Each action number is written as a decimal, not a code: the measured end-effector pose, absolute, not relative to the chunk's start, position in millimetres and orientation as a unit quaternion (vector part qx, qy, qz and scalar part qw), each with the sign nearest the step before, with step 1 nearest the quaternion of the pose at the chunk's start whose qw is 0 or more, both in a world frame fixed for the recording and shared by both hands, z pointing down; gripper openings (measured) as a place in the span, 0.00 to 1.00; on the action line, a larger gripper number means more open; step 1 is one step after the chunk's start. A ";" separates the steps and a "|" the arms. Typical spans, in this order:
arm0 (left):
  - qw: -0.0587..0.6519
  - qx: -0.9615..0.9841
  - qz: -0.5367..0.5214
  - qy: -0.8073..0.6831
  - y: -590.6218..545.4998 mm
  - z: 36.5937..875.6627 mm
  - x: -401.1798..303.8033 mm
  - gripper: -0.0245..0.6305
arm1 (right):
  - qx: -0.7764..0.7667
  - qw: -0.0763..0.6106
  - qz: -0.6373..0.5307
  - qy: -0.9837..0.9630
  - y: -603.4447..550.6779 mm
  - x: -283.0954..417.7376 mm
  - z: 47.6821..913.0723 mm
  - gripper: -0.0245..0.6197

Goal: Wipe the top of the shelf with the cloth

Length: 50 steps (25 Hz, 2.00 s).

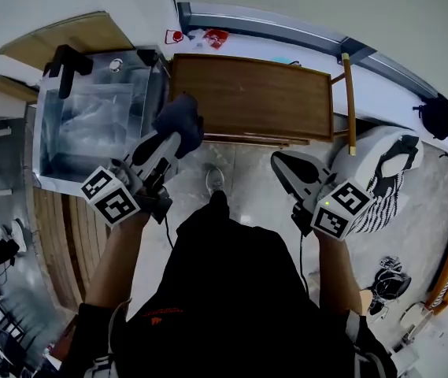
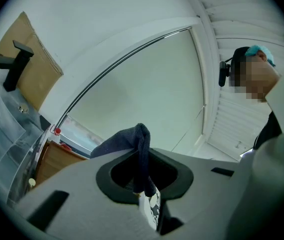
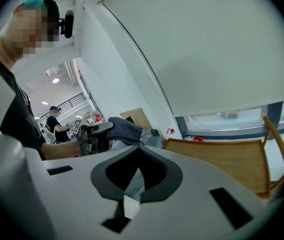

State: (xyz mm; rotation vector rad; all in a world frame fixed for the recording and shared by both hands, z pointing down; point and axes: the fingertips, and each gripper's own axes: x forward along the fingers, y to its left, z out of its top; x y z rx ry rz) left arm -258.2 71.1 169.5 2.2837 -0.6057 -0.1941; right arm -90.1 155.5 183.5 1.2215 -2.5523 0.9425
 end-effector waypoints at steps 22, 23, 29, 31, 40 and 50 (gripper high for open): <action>0.392 0.891 -0.063 -0.221 -2.8 198.8 -239.8 0.12 | 0.443 0.080 0.333 -0.828 76.4 -67.1 213.1 0.05; 0.393 0.889 -0.062 -0.225 -4.3 201.6 -239.3 0.12 | 0.440 0.081 0.334 -0.829 73.9 -67.1 215.0 0.05; 0.394 0.881 -0.058 -0.255 -17.8 221.1 -233.6 0.12 | 0.413 0.084 0.345 -0.839 57.8 -60.9 229.5 0.05; 0.394 0.877 -0.058 -0.269 -23.2 230.3 -232.0 0.12 | 0.400 0.086 0.352 -0.842 51.8 -56.8 237.8 0.05; 0.392 0.849 -0.055 -0.349 -63.4 275.6 -220.7 0.12 | 0.330 0.093 0.386 -0.856 23.3 -30.2 275.5 0.05; 0.390 0.826 -0.045 -0.404 -121.0 341.1 -214.0 0.12 | 0.279 0.124 0.404 -0.863 -7.1 0.0 320.7 0.05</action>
